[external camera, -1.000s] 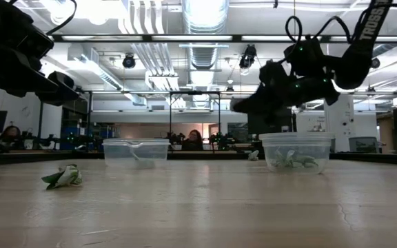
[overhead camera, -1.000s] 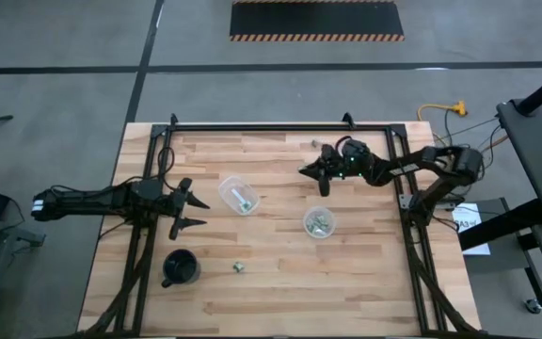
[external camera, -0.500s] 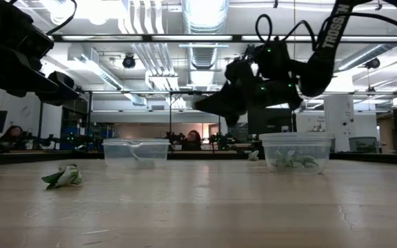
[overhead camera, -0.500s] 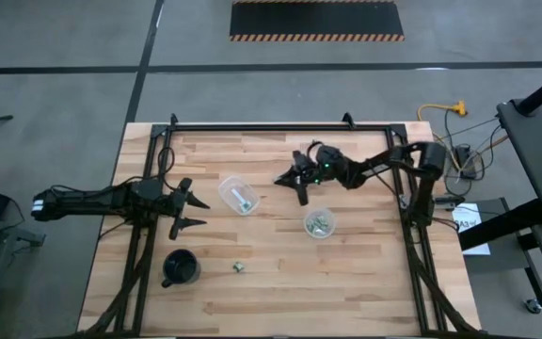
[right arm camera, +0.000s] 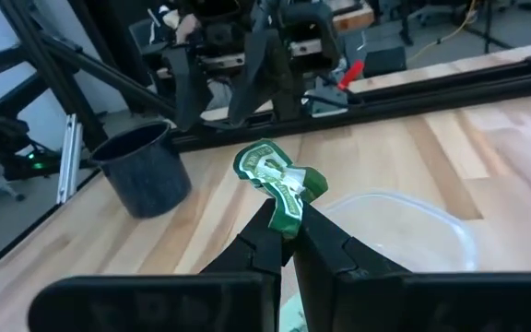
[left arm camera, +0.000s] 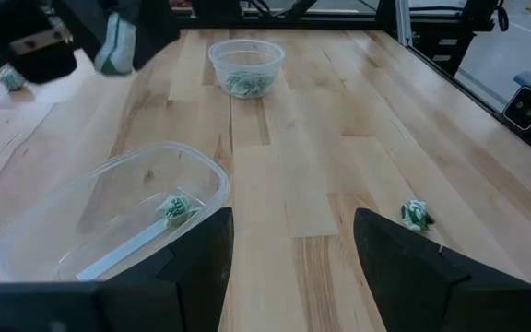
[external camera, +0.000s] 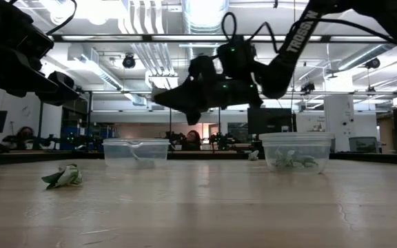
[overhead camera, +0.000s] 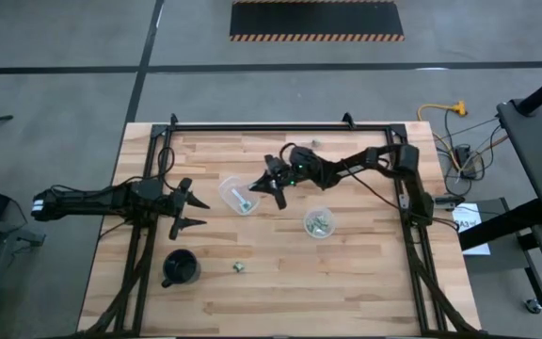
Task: Pick and place Stevia / Truvia into bins
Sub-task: Put the top green stevia packet into the left transparent container, then put the white stevia packet into the left transparent container
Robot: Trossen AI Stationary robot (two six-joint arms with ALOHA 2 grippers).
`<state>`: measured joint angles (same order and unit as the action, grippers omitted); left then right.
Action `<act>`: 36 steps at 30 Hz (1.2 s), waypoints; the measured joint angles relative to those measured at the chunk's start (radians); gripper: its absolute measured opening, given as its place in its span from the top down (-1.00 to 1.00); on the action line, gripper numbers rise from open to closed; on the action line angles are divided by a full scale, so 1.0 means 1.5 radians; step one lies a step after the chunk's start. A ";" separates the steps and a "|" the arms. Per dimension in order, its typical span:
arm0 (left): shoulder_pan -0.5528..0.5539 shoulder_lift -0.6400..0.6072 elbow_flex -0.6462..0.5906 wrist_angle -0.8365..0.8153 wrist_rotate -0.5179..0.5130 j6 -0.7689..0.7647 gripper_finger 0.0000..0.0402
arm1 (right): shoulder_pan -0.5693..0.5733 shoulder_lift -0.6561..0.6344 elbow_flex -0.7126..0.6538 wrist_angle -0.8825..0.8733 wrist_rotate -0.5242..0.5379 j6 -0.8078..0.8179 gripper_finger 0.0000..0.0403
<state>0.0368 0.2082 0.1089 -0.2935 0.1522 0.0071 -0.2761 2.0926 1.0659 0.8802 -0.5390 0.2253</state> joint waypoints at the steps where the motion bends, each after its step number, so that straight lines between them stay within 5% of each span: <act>1: 0.000 0.000 0.000 0.000 0.000 0.000 -0.04 | 0.001 0.009 0.016 -0.011 -0.005 0.000 0.96; 15: 0.000 0.000 0.000 0.000 0.000 0.000 -0.04 | 0.011 0.047 0.140 -0.223 -0.049 -0.013 0.73; 36: 0.000 0.000 0.000 0.000 0.000 0.000 -0.04 | 0.020 0.043 0.149 -0.250 -0.055 -0.015 -0.27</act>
<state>0.0364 0.2089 0.1089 -0.2935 0.1520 0.0071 -0.2459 2.1569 1.2892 0.5050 -0.6209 0.2023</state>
